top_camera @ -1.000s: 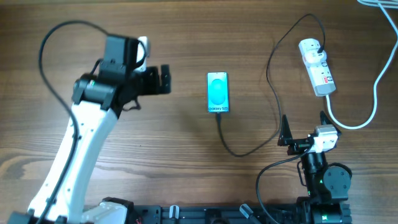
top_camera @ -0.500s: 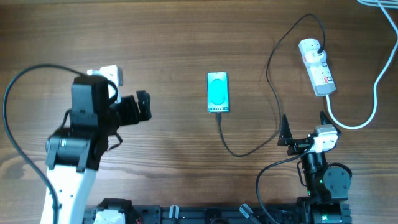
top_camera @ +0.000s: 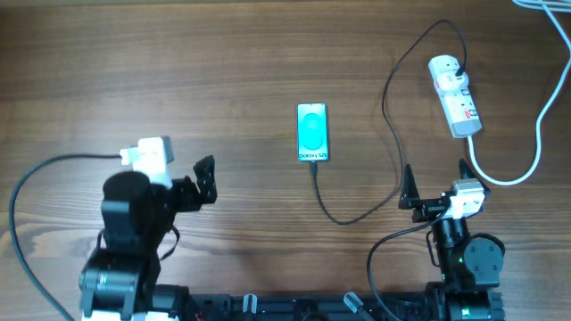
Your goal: Plug charger to phone and switch on socket
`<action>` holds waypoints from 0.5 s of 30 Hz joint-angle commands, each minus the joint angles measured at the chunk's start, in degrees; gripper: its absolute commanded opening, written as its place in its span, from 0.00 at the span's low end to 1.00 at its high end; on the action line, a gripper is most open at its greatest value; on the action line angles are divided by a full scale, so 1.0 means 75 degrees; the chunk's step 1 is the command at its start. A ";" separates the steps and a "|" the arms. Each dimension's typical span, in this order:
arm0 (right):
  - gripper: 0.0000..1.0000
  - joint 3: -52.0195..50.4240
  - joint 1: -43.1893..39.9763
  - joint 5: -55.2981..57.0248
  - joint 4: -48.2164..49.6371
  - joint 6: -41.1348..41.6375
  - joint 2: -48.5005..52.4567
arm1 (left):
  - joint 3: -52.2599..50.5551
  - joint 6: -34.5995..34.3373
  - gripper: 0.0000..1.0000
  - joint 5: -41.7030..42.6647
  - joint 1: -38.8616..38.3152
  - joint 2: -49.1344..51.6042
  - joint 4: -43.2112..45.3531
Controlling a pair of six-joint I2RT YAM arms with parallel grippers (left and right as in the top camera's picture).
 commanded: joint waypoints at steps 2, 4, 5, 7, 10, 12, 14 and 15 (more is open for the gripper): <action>1.00 -0.0012 0.0044 0.0050 0.0009 0.0082 -0.0090 | -0.0571 0.0146 1.00 0.0105 0.0047 -0.0930 0.0143; 1.00 -0.0012 0.0044 0.0050 0.0009 0.0082 -0.0090 | -0.0810 0.0487 1.00 0.0309 0.0047 -0.1373 0.0245; 1.00 -0.0012 0.0044 0.0050 0.0009 0.0082 -0.0090 | -0.0950 0.0659 1.00 0.0437 0.0047 -0.1632 0.0329; 1.00 -0.0012 0.0044 0.0050 0.0009 0.0082 -0.0090 | -0.1201 0.0729 1.00 0.0533 0.0047 -0.2104 0.0501; 1.00 -0.0012 0.0044 0.0050 0.0009 0.0079 -0.0090 | -0.1647 0.0726 1.00 0.0557 0.0047 -0.2897 0.0831; 1.00 -0.0012 0.0044 0.0050 0.0009 0.0082 -0.0090 | -0.1993 0.0726 1.00 0.0586 0.0050 -0.3430 0.1134; 1.00 -0.0012 0.0044 0.0050 0.0009 0.0082 -0.0090 | -0.2244 0.0726 1.00 0.0586 0.0087 -0.3815 0.1358; 1.00 -0.0012 0.0044 0.0050 0.0009 0.0082 -0.0090 | -0.2363 0.0723 1.00 0.0589 0.0131 -0.4013 0.1445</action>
